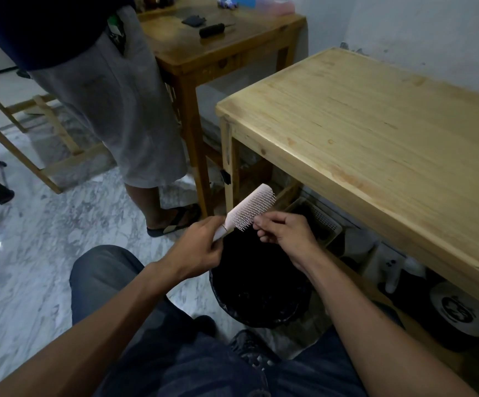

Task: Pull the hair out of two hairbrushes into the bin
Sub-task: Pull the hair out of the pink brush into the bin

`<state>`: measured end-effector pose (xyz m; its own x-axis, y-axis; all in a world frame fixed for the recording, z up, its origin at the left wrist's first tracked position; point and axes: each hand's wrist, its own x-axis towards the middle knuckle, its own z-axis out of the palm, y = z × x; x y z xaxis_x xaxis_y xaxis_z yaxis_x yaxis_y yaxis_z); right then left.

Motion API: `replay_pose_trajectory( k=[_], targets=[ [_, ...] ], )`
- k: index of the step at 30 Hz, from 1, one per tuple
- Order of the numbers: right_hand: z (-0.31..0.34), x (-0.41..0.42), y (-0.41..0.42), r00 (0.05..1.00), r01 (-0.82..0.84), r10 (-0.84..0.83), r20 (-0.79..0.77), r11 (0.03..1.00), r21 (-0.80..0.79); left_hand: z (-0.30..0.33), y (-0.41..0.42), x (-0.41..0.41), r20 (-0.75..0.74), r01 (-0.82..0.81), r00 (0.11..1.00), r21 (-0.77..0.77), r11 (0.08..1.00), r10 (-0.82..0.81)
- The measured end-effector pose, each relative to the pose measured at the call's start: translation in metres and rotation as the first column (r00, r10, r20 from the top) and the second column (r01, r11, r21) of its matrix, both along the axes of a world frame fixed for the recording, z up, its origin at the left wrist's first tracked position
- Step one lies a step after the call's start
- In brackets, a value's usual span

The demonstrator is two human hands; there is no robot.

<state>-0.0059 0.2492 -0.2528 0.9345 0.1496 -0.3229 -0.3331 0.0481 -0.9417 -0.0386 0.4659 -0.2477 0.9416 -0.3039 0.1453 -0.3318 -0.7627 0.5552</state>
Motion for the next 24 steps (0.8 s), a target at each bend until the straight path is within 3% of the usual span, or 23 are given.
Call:
replay_pose_trajectory(
  k=[8, 11, 17, 21, 24],
  targets=[
    [0.002, -0.008, -0.010, 0.997, -0.075, 0.083, 0.004, 0.914, -0.399, -0.011, 0.012, -0.002, -0.072, -0.170, 0.981, 0.119, 0.978, 0.180],
    [0.009, -0.012, -0.010, 0.968, -0.205, 0.249, -0.013, 0.764, -0.612, -0.008, 0.010, -0.005, -0.067, -0.185, 0.979, 0.125, 0.975, 0.194],
    [0.009, -0.020, -0.014, 0.958, -0.230, 0.274, -0.081, 0.572, -0.788, 0.008, 0.012, -0.008, 0.057, -0.318, 0.948, 0.135, 0.938, 0.313],
    [0.006, -0.019, -0.014, 0.956, -0.272, 0.257, -0.143, 0.588, -0.761, 0.017, 0.014, -0.014, 0.117, -0.287, 0.955, 0.140, 0.948, 0.272],
    [0.009, -0.012, -0.003, 0.966, -0.257, 0.198, -0.164, 0.768, -0.587, 0.018, 0.013, -0.018, 0.146, -0.235, 0.965, 0.125, 0.964, 0.217]
  ],
)
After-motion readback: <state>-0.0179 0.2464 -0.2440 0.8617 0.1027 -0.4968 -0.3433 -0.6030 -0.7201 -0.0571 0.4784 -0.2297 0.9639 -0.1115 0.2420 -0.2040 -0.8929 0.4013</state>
